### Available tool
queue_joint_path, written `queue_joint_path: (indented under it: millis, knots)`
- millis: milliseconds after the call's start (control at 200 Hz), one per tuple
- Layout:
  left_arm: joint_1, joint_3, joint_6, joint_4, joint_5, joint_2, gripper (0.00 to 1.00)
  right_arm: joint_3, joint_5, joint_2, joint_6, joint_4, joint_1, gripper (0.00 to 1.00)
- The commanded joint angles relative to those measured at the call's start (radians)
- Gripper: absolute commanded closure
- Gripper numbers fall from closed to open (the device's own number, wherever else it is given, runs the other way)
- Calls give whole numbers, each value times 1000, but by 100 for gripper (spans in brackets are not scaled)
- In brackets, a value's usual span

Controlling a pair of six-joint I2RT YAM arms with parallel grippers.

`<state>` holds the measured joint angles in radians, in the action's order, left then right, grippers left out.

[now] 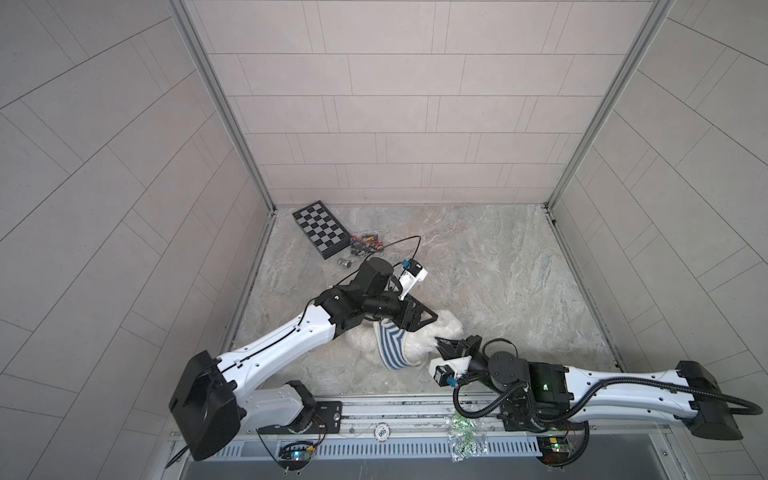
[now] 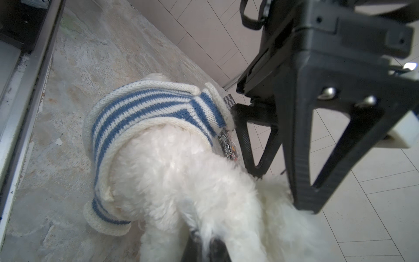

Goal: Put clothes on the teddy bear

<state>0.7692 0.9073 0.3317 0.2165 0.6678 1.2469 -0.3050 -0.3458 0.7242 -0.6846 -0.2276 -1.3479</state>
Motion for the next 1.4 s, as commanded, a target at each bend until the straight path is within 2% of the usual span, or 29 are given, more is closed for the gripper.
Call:
queue_joint_path:
  millis: [0,75,375,556,846,886,971,1041,1141,1256,1397]
  knots:
    - [16,27,3,-33,7,26,27,-2,30,0,-26,-29,-1,100]
    - [21,16,33,-86,24,45,30,-1,32,1,-30,-31,-1,100]
    - [23,1,65,-140,51,51,76,2,35,-6,-29,-30,-2,100]
    - [21,1,61,-123,16,21,100,3,25,-8,-29,-33,-1,100]
    - [-48,-29,94,-156,-16,-30,100,5,11,-19,-18,-34,-2,98]
    - [-62,-35,98,-162,-22,-40,100,6,3,-19,-14,-41,-1,90]
    - [-93,-43,108,-171,-46,-61,100,7,-18,-6,3,-50,1,67]
    - [-124,-42,114,-170,-83,-74,100,-1,-41,8,35,-44,5,57]
    - [-176,-25,112,-143,-195,-85,100,-5,-93,10,97,-40,11,52]
    - [-190,48,46,-44,-418,-70,100,26,-141,-50,185,-71,30,48]
    - [-173,76,51,-64,-542,-25,100,14,-138,-152,408,20,143,45]
